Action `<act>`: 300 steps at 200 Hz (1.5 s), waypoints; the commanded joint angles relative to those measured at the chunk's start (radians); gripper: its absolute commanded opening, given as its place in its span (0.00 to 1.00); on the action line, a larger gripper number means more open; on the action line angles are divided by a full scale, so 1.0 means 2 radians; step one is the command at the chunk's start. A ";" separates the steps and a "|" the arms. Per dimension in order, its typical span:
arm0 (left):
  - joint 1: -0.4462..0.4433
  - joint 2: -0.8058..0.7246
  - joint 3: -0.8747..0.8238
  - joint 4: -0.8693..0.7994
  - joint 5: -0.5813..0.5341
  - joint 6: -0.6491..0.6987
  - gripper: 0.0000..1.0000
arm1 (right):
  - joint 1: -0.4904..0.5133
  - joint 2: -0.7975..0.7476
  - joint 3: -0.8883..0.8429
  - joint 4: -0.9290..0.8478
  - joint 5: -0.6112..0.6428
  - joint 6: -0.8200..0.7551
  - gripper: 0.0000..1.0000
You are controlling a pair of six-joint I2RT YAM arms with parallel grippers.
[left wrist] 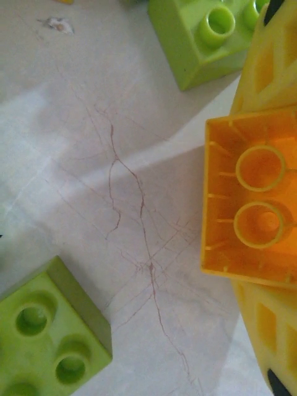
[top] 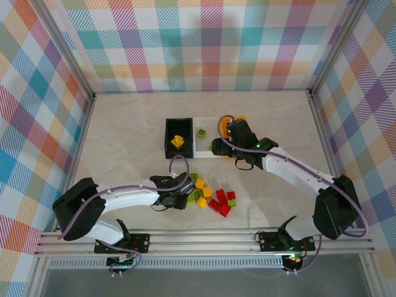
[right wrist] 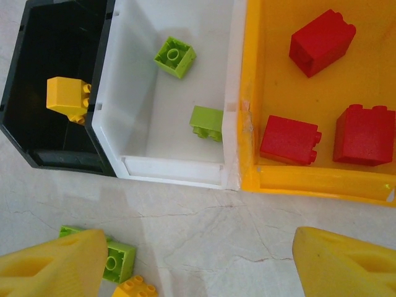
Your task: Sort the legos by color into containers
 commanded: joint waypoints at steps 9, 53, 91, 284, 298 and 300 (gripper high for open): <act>0.000 -0.022 0.006 -0.015 -0.005 -0.005 0.42 | 0.003 -0.015 -0.012 0.002 0.008 0.008 0.79; 0.055 -0.097 0.069 -0.061 -0.031 0.020 0.40 | 0.003 -0.029 -0.033 0.007 0.004 0.017 0.79; 0.157 -0.042 0.184 -0.037 -0.024 0.068 0.39 | 0.003 -0.041 -0.060 0.005 0.002 0.025 0.79; 0.168 0.049 0.335 0.002 0.054 0.060 1.00 | 0.023 -0.064 -0.160 0.024 -0.103 0.040 0.79; 0.156 -0.007 0.283 0.004 0.042 0.055 1.00 | 0.045 -0.040 -0.148 0.036 -0.106 0.037 0.79; 0.155 -0.015 0.276 0.003 0.041 0.053 1.00 | 0.048 -0.036 -0.145 0.038 -0.107 0.037 0.79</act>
